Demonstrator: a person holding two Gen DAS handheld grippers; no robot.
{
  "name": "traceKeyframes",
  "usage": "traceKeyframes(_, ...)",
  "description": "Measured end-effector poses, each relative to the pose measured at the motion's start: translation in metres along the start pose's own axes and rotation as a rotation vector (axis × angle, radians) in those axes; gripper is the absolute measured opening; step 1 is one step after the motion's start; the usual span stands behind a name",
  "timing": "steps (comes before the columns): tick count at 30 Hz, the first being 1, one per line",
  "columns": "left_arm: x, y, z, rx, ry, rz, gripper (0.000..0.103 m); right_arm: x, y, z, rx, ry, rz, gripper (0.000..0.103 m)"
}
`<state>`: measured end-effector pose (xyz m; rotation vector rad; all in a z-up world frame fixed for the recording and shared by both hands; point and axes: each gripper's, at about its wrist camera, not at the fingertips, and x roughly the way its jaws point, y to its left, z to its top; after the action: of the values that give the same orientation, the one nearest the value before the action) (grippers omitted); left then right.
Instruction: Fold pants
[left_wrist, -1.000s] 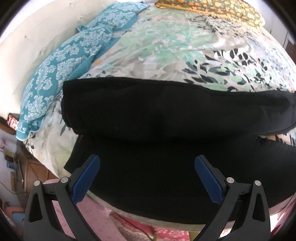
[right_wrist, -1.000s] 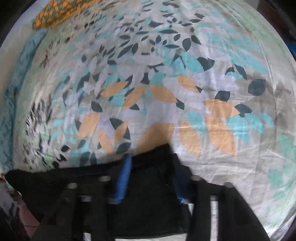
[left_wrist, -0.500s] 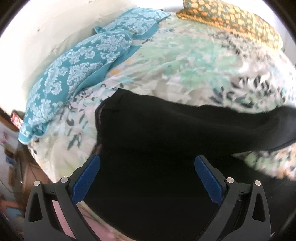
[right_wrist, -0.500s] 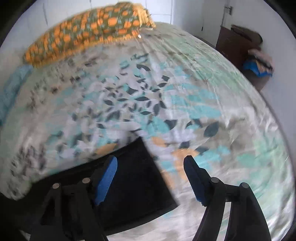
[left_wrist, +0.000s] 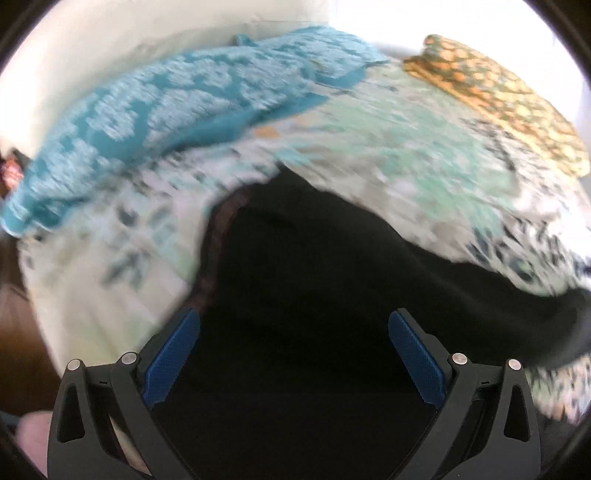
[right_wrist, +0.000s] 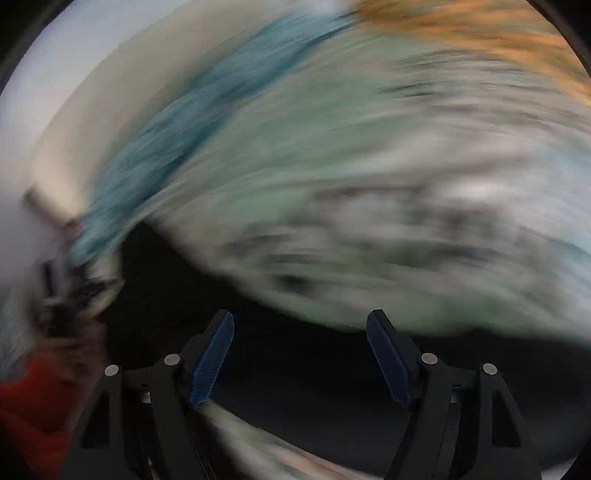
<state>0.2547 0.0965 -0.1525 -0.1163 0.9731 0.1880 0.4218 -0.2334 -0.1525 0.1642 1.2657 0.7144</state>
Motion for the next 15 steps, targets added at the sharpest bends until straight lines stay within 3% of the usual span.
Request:
traceKeyframes(3, -0.001, -0.008, -0.016, 0.086, 0.011, -0.109, 0.102, 0.089, 0.053, 0.048, -0.127, 0.143, 0.056, 0.071)
traceKeyframes(5, -0.007, -0.011, -0.014, 0.111, 0.0, -0.183, 0.102, 0.127, 0.071, 0.066, -0.183, 0.228, 0.058, 0.066)
traceKeyframes(7, -0.011, -0.014, -0.009, 0.139, -0.015, -0.241, 0.102, 0.15, 0.08, 0.076, -0.218, 0.299, 0.035, 0.066)
traceKeyframes(10, -0.009, -0.017, -0.004, 0.158, -0.011, -0.266, 0.102, 0.172, 0.082, 0.076, -0.244, 0.417, 0.022, 0.059)
traceKeyframes(13, -0.006, -0.018, 0.001, 0.149, -0.005, -0.286, 0.102, 0.19, 0.087, 0.062, -0.296, 0.536, 0.019, 0.044)
traceKeyframes(15, -0.006, -0.018, 0.003, 0.145, -0.005, -0.286, 0.102, 0.197, 0.103, 0.056, -0.368, 0.559, -0.04, 0.023)
